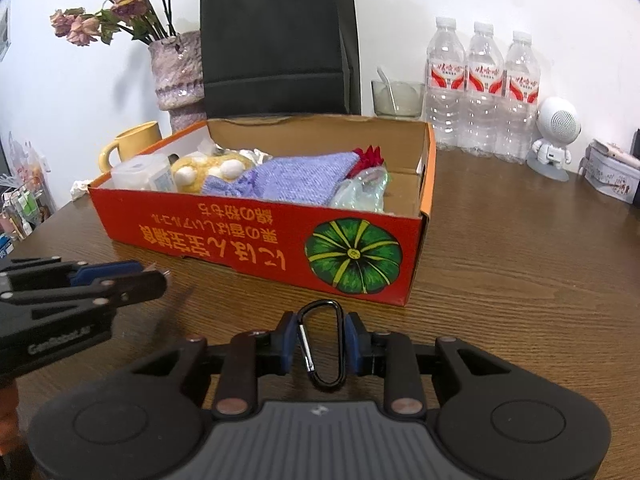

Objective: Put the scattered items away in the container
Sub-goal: 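Carry the carabiner and wrapper into the box and open both grippers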

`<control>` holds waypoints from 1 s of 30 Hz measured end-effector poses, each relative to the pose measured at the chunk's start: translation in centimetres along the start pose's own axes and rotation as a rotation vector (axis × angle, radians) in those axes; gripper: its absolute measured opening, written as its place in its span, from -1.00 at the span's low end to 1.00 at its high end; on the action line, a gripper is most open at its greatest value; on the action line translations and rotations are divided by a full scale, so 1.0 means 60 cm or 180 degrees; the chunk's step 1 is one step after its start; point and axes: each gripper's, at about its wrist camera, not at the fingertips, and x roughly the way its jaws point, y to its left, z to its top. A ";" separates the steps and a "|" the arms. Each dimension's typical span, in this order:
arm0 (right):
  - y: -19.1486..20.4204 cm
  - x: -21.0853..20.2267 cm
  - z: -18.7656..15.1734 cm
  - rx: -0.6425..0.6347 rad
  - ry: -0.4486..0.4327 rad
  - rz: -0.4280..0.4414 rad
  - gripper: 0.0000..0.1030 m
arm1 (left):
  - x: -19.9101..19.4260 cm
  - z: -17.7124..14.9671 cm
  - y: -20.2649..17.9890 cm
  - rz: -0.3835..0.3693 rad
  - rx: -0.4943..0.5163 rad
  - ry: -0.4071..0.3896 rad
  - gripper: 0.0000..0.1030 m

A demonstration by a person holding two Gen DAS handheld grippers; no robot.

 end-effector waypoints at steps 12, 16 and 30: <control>0.056 -0.044 -0.006 0.0107 -0.0161 -0.0005 -0.52 | -0.059 -0.012 0.056 -0.0155 -0.0181 -0.0158 -0.57; 0.066 -0.063 0.000 0.0190 -0.0278 -0.0007 -0.52 | -0.068 -0.012 0.067 -0.0216 -0.0210 -0.0180 -0.57; 0.057 -0.018 0.160 0.0206 -0.0641 -0.0030 -0.52 | -0.030 0.162 0.089 -0.0200 -0.0149 -0.0785 -0.57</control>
